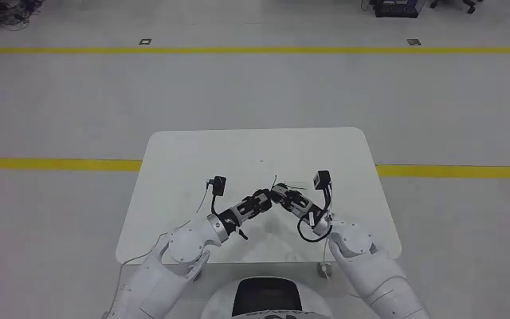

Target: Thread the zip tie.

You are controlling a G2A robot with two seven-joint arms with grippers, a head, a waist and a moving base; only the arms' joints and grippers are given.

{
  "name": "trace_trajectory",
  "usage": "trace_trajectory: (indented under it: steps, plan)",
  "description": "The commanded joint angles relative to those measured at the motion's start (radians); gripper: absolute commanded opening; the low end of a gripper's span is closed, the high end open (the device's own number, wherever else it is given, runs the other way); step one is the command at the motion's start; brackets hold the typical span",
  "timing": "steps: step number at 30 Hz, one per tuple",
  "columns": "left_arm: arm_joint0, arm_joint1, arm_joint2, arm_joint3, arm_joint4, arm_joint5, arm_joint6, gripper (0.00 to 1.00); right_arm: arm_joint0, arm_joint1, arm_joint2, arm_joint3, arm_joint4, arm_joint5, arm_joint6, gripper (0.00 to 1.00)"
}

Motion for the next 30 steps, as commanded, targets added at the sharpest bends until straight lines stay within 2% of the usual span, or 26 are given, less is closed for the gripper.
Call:
trace_trajectory:
  steps: [1, 5, 7, 15, 16, 17, 22, 26, 30]
  plan:
    - [-0.001, 0.001, 0.002, 0.0, 0.002, 0.001, 0.0, 0.16, -0.001, 0.001, 0.001, -0.003, 0.0, 0.0, 0.002, 0.0]
    - [-0.002, 0.002, 0.006, 0.0, 0.007, 0.004, 0.001, 0.12, -0.004, 0.002, 0.002, -0.006, -0.001, 0.0, 0.001, 0.0]
    - [-0.003, 0.002, 0.008, 0.0, 0.01, 0.005, 0.003, 0.0, -0.005, 0.002, 0.002, -0.007, -0.002, 0.0, 0.0, 0.0]
    - [-0.001, 0.006, 0.005, 0.0, 0.0, 0.0, 0.003, 0.0, -0.006, 0.003, 0.004, -0.004, 0.003, 0.0, 0.0, 0.0]
    - [0.001, 0.007, 0.001, -0.001, 0.0, -0.003, 0.0, 0.0, -0.006, 0.004, 0.006, -0.004, 0.004, 0.0, 0.002, 0.08]
    - [0.004, 0.008, -0.003, -0.003, -0.002, -0.007, -0.001, 0.0, -0.007, 0.004, 0.008, -0.003, 0.009, 0.0, 0.003, 1.0]
    - [0.031, 0.022, -0.048, -0.027, -0.016, -0.028, -0.04, 0.0, -0.011, 0.012, 0.042, 0.0, 0.033, 0.023, 0.027, 1.0]
    - [0.053, 0.041, -0.105, -0.053, -0.025, -0.041, -0.153, 0.0, -0.015, 0.025, 0.099, 0.01, 0.112, 0.057, 0.115, 1.0]
    - [0.067, 0.057, -0.146, -0.072, -0.005, -0.021, -0.237, 0.0, 0.002, 0.036, 0.134, 0.048, 0.2, 0.108, 0.265, 1.0]
